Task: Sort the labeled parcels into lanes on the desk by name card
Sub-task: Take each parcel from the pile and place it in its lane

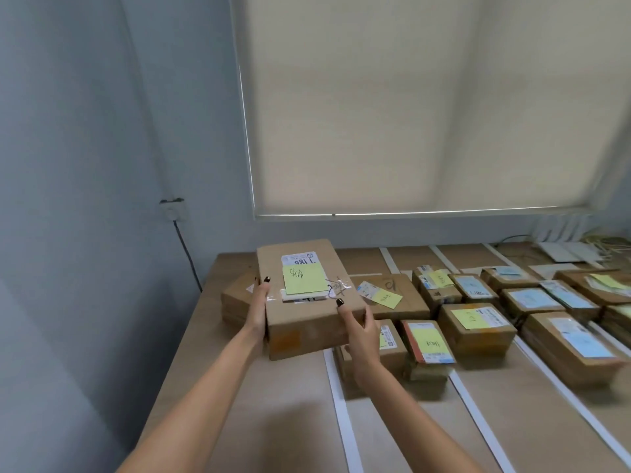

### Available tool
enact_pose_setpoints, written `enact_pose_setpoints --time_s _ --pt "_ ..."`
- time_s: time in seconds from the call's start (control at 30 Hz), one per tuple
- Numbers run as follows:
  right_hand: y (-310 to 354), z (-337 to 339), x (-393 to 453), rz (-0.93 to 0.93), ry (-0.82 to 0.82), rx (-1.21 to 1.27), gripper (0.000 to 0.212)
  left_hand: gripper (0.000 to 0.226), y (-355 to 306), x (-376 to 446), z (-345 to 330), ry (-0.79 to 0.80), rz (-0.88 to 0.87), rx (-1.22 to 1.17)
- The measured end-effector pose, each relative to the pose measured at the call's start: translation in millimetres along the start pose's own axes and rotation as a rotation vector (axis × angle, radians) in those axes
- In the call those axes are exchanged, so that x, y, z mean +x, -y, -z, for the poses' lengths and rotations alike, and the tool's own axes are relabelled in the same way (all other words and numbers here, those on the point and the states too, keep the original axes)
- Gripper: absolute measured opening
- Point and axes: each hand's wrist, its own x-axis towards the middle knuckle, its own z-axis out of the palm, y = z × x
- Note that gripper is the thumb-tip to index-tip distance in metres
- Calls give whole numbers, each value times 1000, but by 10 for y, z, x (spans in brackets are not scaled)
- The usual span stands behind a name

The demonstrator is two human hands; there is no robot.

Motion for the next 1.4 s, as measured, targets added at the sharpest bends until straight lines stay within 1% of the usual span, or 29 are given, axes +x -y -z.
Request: enact_pose_setpoints --time_s 0.07,0.1,0.17,0.2,0.3,0.37,0.4,0.5,0.67,0.73,0.83,0.93,1.0,1.1,1.17,1.3,1.4 --pt "18 88 -51 38 -16 -1 27 40 23 -29 19 -16 -7 35" --pt "33 142 -54 68 -27 4 26 38 43 -40 18 -25 4 56" --pt "95 224 -60 113 -25 14 31 34 114 -25 36 -44 53 87" --pt "147 251 -66 117 9 26 34 33 143 -19 44 -46 74 88" --pt "286 340 -64 63 197 46 49 39 181 -18 26 -6 129 94" --pt "316 453 -35 5 262 36 60 41 233 -28 -43 9 135 119" --pt "310 523 -4 -13 261 34 61 41 274 -37 -97 9 126 125" --pt "248 769 128 -41 213 27 53 43 380 -96 -318 19 95 150" --pt "199 1299 305 -75 236 71 53 44 535 -167 -821 -22 58 231" --pt "193 1624 406 -59 243 77 56 45 604 -186 -1115 -34 46 270" --pt "178 2265 638 -42 251 71 52 50 800 -219 -1708 1 21 331" --pt "239 3038 906 -17 282 67 50 52 1082 -294 -2442 -17 -44 350" --pt "333 3586 1039 12 314 23 52 50 1251 -361 -2976 -34 -64 346" --pt "555 4398 1184 11 359 -21 69 45 1458 -511 -3786 -35 -69 323" --pt "715 4856 1272 10 381 -17 75 40 1552 -615 -4266 -14 -82 297" --pt "925 5583 1277 -10 378 -4 78 40 1758 -865 -5021 -19 -83 213" --pt "999 6025 1279 -35 352 0 70 42 1921 -961 -5419 14 -68 154"
